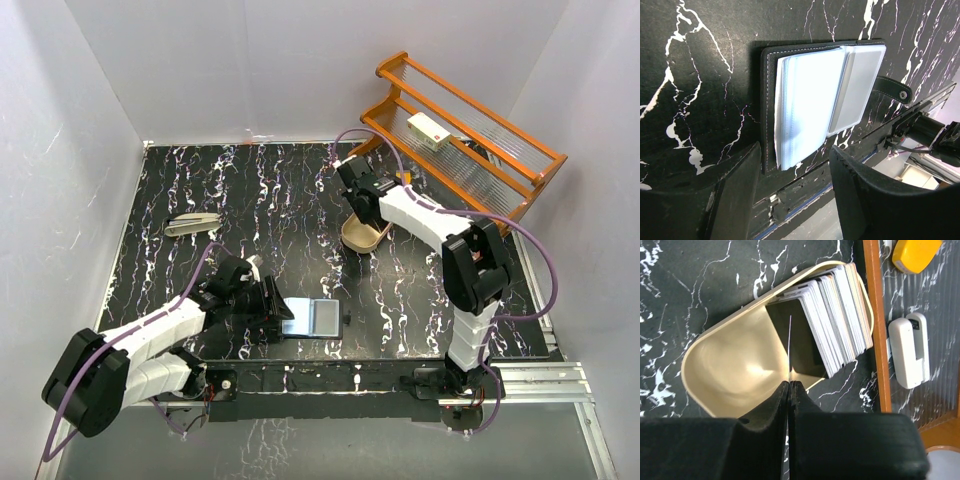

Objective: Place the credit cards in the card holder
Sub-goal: Pick up the credit card from the storage box, then insert the credit card into the card holder.

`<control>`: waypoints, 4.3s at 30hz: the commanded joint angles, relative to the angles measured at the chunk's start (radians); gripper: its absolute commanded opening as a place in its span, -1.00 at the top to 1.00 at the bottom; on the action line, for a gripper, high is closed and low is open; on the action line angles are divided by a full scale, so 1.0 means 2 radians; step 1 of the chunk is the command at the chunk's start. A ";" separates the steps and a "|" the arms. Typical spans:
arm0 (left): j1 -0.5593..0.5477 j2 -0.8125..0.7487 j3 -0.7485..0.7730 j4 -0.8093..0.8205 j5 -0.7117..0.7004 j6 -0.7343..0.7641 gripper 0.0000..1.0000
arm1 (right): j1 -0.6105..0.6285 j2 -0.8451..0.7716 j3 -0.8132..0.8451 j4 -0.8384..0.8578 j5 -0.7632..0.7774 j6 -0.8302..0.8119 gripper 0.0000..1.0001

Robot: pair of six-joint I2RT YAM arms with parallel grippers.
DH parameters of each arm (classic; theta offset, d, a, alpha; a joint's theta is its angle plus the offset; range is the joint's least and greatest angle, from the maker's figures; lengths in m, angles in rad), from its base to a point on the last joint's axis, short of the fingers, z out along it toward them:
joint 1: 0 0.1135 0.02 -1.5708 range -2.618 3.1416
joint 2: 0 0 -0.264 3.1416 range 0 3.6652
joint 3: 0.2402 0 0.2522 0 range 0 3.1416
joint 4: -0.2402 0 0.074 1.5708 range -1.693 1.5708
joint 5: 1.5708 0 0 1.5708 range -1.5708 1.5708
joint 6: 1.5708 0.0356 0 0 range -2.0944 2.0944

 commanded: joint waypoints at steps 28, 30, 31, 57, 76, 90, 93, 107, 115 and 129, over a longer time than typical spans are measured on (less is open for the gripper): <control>0.001 -0.020 -0.019 0.021 0.009 -0.047 0.08 | 0.034 -0.372 -0.304 0.151 -0.329 0.388 1.00; 0.001 -0.019 -0.018 0.018 0.006 -0.045 0.08 | 0.035 -0.374 -0.330 0.169 -0.339 0.403 1.00; 0.001 -0.019 -0.018 0.018 0.005 -0.045 0.08 | 0.035 -0.373 -0.343 0.180 -0.348 0.411 1.00; 0.001 0.028 -0.034 0.061 -0.001 -0.044 0.29 | 0.076 -0.300 -0.483 0.359 -0.379 0.496 1.00; -0.002 0.039 -0.045 0.079 0.003 -0.051 1.00 | 0.076 -0.242 -0.517 0.400 -0.373 0.485 1.00; -0.002 0.052 -0.033 0.071 -0.004 -0.045 1.00 | 0.076 -0.213 -0.508 0.400 -0.365 0.477 1.00; -0.002 0.053 -0.034 0.070 -0.004 -0.044 1.00 | 0.076 -0.207 -0.503 0.404 -0.369 0.478 1.00; -0.003 0.046 -0.038 0.076 0.002 -0.051 1.00 | 0.080 -0.196 -0.493 0.417 -0.369 0.492 1.00; -0.005 0.038 -0.047 0.083 0.005 -0.060 1.00 | 0.099 -0.186 -0.482 0.421 -0.359 0.508 1.00; -0.005 0.032 -0.051 0.090 0.006 -0.063 1.00 | 0.149 -0.175 -0.458 0.423 -0.312 0.540 0.82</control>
